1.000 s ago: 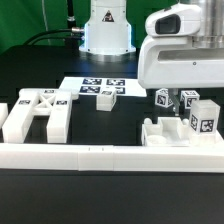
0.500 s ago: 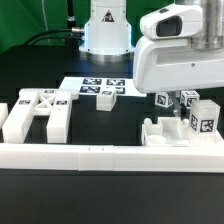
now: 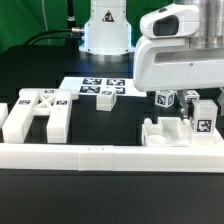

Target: Assemble chair

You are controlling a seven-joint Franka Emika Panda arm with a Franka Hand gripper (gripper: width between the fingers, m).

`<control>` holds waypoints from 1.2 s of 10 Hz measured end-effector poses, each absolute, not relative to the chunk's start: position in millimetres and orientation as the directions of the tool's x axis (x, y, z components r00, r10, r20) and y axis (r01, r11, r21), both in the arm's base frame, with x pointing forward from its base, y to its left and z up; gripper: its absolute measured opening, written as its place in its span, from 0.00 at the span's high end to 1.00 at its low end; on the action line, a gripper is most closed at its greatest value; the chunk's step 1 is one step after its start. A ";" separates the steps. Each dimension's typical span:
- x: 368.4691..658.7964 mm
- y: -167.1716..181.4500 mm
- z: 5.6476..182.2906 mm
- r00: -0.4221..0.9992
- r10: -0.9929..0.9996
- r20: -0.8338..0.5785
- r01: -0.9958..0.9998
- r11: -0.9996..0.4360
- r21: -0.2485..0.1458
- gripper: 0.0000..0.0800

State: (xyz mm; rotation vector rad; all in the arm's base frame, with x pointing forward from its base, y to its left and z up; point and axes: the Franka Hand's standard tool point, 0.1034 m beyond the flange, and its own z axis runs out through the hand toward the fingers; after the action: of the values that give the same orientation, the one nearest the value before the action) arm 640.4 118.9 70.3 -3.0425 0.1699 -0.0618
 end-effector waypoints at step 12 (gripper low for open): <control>640.4 124.5 69.9 0.420 -0.906 -0.047 -0.904 -0.414 -0.107 0.52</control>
Offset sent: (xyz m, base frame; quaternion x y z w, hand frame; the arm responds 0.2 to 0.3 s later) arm -0.0097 0.0089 0.0022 -0.0360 0.0149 0.2565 0.9658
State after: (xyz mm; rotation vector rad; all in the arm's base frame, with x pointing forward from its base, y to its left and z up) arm 640.4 124.5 69.9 -2.5483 1.6315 -0.0282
